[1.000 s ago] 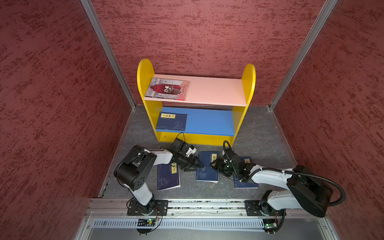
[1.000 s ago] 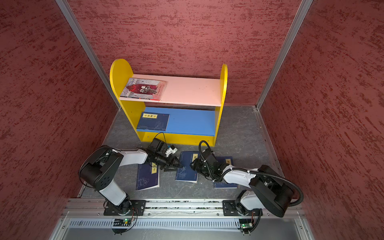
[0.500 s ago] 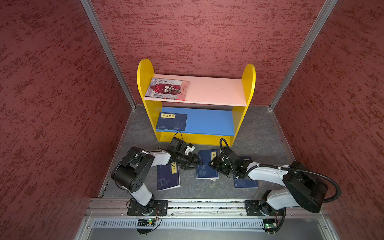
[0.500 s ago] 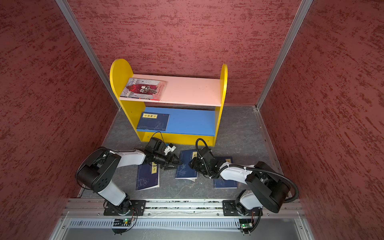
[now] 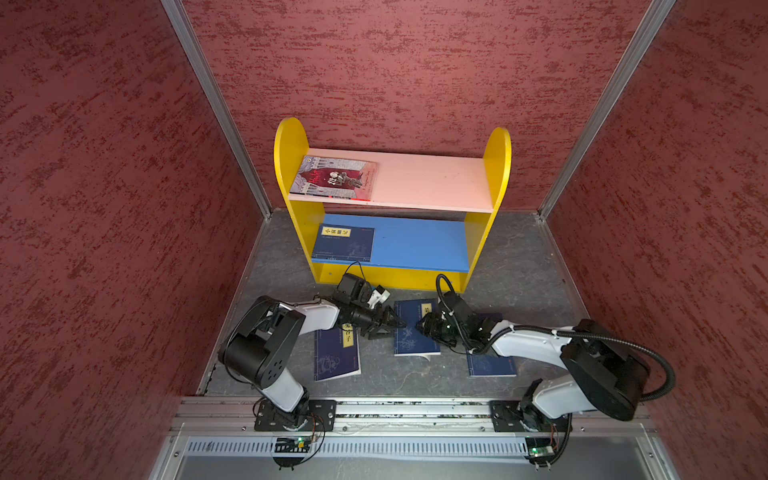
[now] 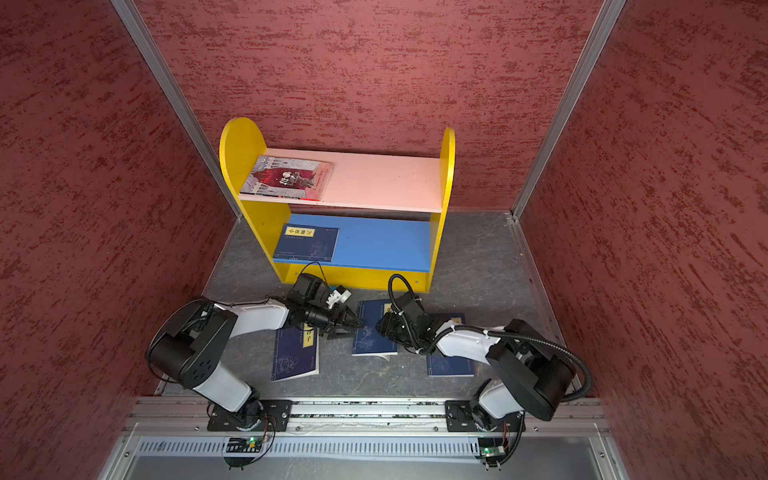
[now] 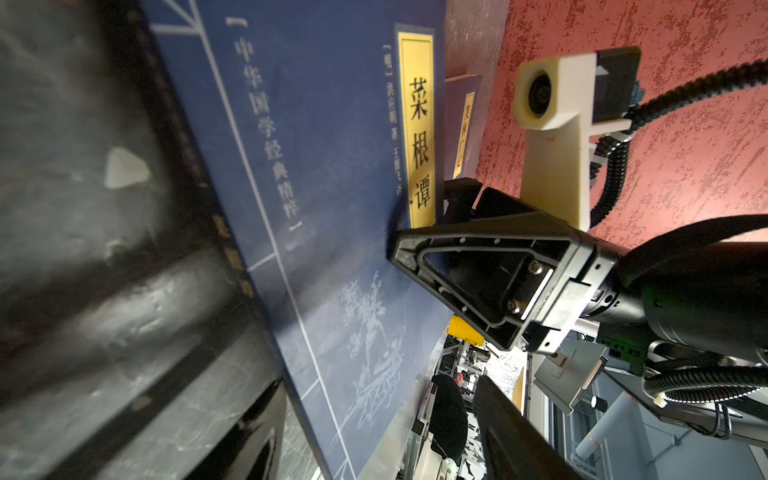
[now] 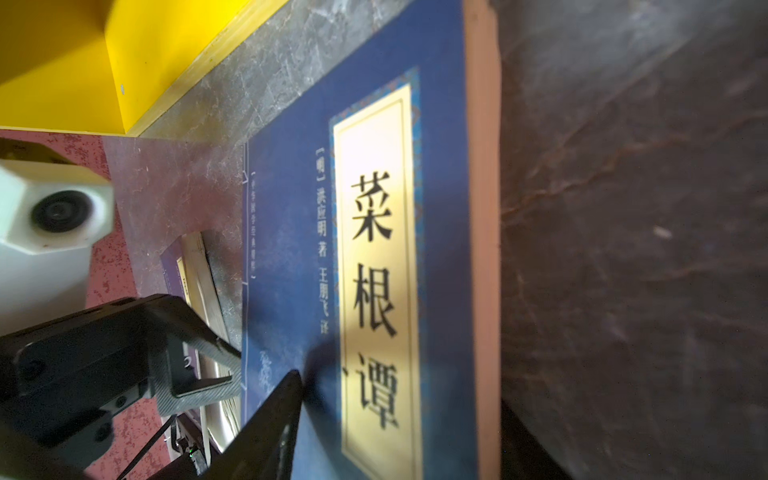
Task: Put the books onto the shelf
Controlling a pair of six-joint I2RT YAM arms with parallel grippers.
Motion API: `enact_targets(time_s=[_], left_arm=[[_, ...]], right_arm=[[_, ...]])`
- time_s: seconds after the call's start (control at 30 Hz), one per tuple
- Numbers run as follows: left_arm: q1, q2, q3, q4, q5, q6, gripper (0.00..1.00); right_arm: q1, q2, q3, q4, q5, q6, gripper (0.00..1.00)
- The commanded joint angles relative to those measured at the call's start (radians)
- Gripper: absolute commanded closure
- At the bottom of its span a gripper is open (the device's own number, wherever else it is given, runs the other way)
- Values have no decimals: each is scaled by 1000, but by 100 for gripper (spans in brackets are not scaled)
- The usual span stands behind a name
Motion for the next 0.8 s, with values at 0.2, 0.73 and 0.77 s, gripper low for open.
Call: enact_targets(time_s=[0.2,0.73,0.77], left_arm=[[0,-9,30,74,68,-11,29],[-34,68,65,157,91,-53,30],[-38,73,69,158,94,-54,30]], right_arm=[[9,48,-35,-156,4,-10,38],[9,-85,-33,-151,-27,-12,38],[9,-86,-35,-151,-28,-12,38]])
